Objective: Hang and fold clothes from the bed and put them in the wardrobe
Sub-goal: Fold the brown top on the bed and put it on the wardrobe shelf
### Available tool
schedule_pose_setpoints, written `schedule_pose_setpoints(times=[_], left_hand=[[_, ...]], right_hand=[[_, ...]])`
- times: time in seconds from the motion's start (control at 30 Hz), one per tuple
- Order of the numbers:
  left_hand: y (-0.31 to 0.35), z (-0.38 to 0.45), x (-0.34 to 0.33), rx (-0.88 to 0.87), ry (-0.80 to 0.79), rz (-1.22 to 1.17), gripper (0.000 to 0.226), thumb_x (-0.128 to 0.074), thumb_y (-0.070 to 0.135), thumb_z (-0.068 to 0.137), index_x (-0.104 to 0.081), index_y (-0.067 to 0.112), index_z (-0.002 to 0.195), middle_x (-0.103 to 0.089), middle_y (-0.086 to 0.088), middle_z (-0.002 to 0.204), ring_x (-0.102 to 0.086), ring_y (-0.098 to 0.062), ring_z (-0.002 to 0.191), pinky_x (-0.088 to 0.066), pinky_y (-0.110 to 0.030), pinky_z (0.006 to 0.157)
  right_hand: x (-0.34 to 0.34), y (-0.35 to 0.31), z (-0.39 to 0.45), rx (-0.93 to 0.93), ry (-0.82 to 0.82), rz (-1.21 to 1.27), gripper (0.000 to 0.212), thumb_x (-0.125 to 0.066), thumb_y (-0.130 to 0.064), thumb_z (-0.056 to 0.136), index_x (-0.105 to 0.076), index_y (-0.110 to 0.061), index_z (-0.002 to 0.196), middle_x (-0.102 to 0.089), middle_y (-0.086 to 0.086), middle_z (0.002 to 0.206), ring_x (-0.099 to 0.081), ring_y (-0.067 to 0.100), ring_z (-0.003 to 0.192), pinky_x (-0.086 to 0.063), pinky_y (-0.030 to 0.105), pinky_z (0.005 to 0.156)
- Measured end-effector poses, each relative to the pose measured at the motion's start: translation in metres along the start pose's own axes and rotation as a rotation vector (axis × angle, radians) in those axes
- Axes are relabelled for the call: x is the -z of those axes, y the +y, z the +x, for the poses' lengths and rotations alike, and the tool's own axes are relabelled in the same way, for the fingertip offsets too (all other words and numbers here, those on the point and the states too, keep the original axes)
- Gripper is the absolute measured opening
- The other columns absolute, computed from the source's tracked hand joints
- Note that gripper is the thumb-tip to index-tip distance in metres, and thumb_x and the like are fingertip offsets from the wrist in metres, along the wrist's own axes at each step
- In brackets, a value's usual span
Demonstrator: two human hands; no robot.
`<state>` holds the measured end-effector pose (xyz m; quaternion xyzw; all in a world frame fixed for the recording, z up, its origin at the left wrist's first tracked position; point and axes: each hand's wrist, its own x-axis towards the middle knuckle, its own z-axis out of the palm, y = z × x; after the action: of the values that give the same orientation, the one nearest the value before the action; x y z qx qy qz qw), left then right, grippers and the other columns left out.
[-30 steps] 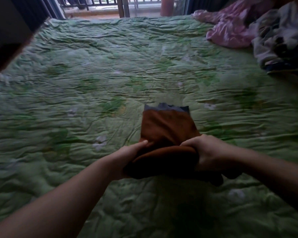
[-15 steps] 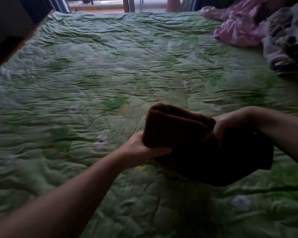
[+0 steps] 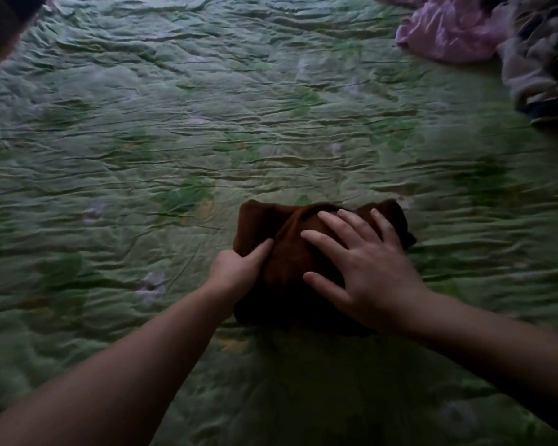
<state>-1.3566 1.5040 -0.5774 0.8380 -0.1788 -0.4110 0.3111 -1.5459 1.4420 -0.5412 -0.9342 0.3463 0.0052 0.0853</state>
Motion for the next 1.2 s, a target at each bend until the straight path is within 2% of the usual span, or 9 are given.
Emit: schedule_pose_setpoints(times=[0.1, 0.33, 0.43, 0.57, 0.67, 0.77, 0.87, 1.03, 1.2], left_hand=[[-0.007, 0.009, -0.011, 0.069, 0.002, 0.041, 0.070, -0.061, 0.063, 0.079, -0.061, 0.000, 0.110, -0.056, -0.005, 0.082, -0.057, -0.027, 0.084, -0.046, -0.031, 0.075], [-0.014, 0.023, -0.023, 0.101, 0.054, 0.050, 0.076, -0.061, 0.069, 0.073, -0.065, 0.002, 0.108, -0.060, -0.008, 0.092, -0.061, -0.030, 0.094, -0.046, -0.030, 0.080], [-0.017, 0.023, -0.027, 0.024, 0.131, 0.077, 0.073, -0.060, 0.076, 0.068, -0.065, 0.013, 0.104, -0.067, -0.008, 0.103, -0.062, -0.028, 0.098, -0.050, -0.038, 0.091], [-0.019, 0.017, -0.028, 0.066, 0.230, 0.129, 0.093, -0.060, 0.078, 0.064, -0.046, 0.012, 0.128, -0.050, -0.015, 0.129, -0.049, -0.033, 0.120, -0.040, -0.045, 0.104], [-0.019, 0.012, -0.025, 0.119, 0.139, 0.071, 0.095, -0.058, 0.077, 0.069, -0.046, 0.006, 0.131, -0.054, -0.016, 0.129, -0.052, -0.034, 0.119, -0.042, -0.040, 0.102], [-0.017, 0.009, -0.021, 0.138, 0.026, 0.076, 0.091, -0.052, 0.078, 0.071, -0.058, 0.001, 0.119, -0.062, -0.016, 0.116, -0.060, -0.033, 0.105, -0.048, -0.040, 0.095], [-0.016, 0.007, -0.019, 0.166, -0.043, 0.059, 0.087, -0.052, 0.077, 0.073, -0.059, 0.001, 0.115, -0.061, -0.014, 0.103, -0.062, -0.032, 0.096, -0.051, -0.041, 0.092], [-0.024, 0.009, -0.009, 0.259, -0.197, 0.028, 0.096, -0.055, 0.077, 0.071, -0.053, 0.000, 0.128, -0.061, -0.018, 0.121, -0.062, -0.033, 0.104, -0.050, -0.041, 0.095], [-0.029, 0.014, -0.013, 0.282, -0.201, 0.031, 0.099, -0.053, 0.078, 0.071, -0.051, -0.002, 0.129, -0.059, -0.019, 0.124, -0.061, -0.034, 0.108, -0.049, -0.042, 0.098]], right_hand=[[-0.032, 0.031, 0.011, -0.084, -0.053, 0.137, 0.076, -0.017, -0.074, 0.078, -0.025, -0.043, 0.147, -0.023, -0.004, 0.158, -0.014, 0.017, 0.147, -0.002, 0.045, 0.118], [-0.058, 0.047, 0.015, -0.143, 0.070, 0.333, 0.075, -0.025, -0.073, 0.079, -0.031, -0.039, 0.146, -0.025, -0.005, 0.157, -0.016, 0.017, 0.146, -0.009, 0.046, 0.118], [-0.065, 0.044, 0.010, -0.372, 0.129, 0.477, 0.086, -0.029, -0.078, 0.071, -0.031, -0.037, 0.147, -0.020, -0.001, 0.158, -0.015, 0.019, 0.146, -0.015, 0.045, 0.118], [-0.067, 0.030, -0.002, -0.722, 0.166, 0.778, 0.113, -0.046, -0.088, 0.056, -0.022, -0.029, 0.150, -0.022, 0.004, 0.156, -0.023, 0.021, 0.142, -0.024, 0.041, 0.116], [-0.062, 0.017, -0.003, -0.959, 0.185, 0.989, 0.121, -0.063, -0.082, 0.049, -0.029, -0.020, 0.148, -0.039, 0.008, 0.145, -0.041, 0.025, 0.132, -0.035, 0.039, 0.111], [-0.058, 0.011, -0.004, -1.099, 0.191, 1.197, 0.106, -0.071, -0.069, 0.057, -0.037, -0.016, 0.143, -0.052, 0.008, 0.136, -0.051, 0.025, 0.123, -0.039, 0.033, 0.106], [-0.050, 0.015, -0.005, -1.211, 0.089, 1.272, 0.100, -0.072, -0.065, 0.064, -0.040, -0.009, 0.141, -0.052, 0.013, 0.136, -0.053, 0.029, 0.121, -0.041, 0.035, 0.102], [-0.046, 0.024, -0.014, -1.181, -0.259, 1.496, 0.129, -0.080, -0.077, 0.026, -0.054, -0.007, 0.132, -0.067, 0.013, 0.117, -0.068, 0.031, 0.098, -0.053, 0.046, 0.093], [-0.055, 0.028, -0.008, -1.165, -0.253, 1.436, 0.126, -0.075, -0.073, 0.029, -0.053, -0.004, 0.132, -0.066, 0.014, 0.117, -0.067, 0.029, 0.095, -0.054, 0.043, 0.091]])
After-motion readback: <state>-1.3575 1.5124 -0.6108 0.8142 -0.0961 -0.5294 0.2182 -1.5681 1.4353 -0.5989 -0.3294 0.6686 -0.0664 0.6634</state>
